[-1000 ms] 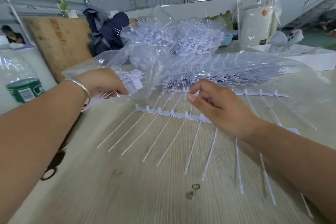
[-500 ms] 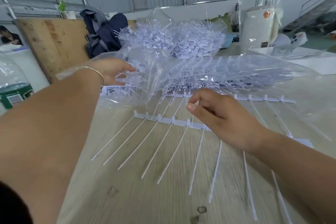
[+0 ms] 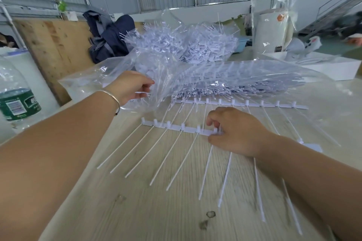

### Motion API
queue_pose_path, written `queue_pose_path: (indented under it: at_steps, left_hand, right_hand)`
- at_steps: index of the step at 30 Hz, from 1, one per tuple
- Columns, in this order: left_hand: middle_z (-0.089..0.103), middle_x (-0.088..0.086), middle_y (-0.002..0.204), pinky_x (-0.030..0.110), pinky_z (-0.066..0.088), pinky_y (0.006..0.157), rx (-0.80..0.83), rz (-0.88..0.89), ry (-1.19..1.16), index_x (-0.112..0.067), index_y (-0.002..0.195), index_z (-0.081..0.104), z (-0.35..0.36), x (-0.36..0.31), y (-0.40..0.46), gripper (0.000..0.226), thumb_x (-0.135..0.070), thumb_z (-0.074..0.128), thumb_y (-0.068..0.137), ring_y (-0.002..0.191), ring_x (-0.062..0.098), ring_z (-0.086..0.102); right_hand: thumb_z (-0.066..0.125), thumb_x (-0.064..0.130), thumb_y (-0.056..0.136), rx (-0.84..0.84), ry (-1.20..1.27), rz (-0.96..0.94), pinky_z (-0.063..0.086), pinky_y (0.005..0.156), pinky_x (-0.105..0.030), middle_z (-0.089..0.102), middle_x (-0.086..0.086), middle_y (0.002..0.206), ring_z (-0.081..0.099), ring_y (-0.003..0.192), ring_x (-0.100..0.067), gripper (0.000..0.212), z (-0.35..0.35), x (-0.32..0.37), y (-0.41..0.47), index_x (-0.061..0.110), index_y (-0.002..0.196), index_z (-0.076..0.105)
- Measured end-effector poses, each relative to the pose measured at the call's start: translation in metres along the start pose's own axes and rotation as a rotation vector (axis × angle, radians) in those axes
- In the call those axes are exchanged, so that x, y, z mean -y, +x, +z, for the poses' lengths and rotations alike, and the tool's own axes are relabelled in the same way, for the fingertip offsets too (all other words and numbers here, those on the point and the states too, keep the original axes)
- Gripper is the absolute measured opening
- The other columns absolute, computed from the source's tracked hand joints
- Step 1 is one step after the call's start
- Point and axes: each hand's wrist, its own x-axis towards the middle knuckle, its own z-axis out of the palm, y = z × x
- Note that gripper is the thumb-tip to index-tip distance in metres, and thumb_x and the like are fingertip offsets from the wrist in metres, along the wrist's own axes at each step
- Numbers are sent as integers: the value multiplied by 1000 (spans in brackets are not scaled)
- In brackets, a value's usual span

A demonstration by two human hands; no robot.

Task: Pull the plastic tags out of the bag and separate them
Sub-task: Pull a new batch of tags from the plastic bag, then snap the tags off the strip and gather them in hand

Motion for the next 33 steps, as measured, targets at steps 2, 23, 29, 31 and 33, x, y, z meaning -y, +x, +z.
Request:
queue_pose_path:
  at_steps: [2, 23, 29, 31, 33]
  left_hand:
    - [55, 2, 68, 18, 40, 45, 18, 7, 48, -8, 92, 64, 8, -10, -13, 7, -12, 66, 87, 51, 9, 53]
    - [63, -1, 69, 21, 41, 57, 369, 187, 15, -2, 93, 70, 68, 12, -106, 17, -18, 66, 89, 61, 10, 54]
    - [63, -1, 58, 11, 34, 38, 362, 166, 96, 3, 91, 71, 71, 19, -111, 17, -13, 64, 91, 40, 2, 49]
    - [63, -1, 59, 10, 37, 42, 370, 209, 154, -3, 86, 75, 72, 20, -111, 16, -13, 63, 91, 43, 2, 50]
    - [66, -5, 62, 10, 41, 51, 390, 243, 231, -18, 81, 78, 72, 22, -111, 17, -15, 64, 90, 52, 2, 54]
  right_hand:
    - [61, 34, 82, 22, 19, 18, 48, 82, -32, 54, 11, 103, 52, 96, -11, 28, -2, 2, 0, 25, 108, 60]
    - [62, 9, 77, 272, 107, 58, 29, 56, -28, 42, 3, 71, 38, 63, -12, 21, -13, 8, -7, 16, 69, 43]
    - [55, 6, 80, 42, 126, 30, 32, 56, -22, 50, 10, 70, 44, 64, -4, 12, -17, 4, -9, 18, 80, 51]
    - [53, 8, 79, 20, 132, 32, 33, 58, -22, 52, 13, 66, 46, 63, 0, 18, -17, 8, -11, 26, 83, 56]
    - [55, 12, 78, 52, 92, -4, 32, 58, -21, 49, 14, 63, 45, 61, 1, 27, -17, 11, -13, 34, 92, 60]
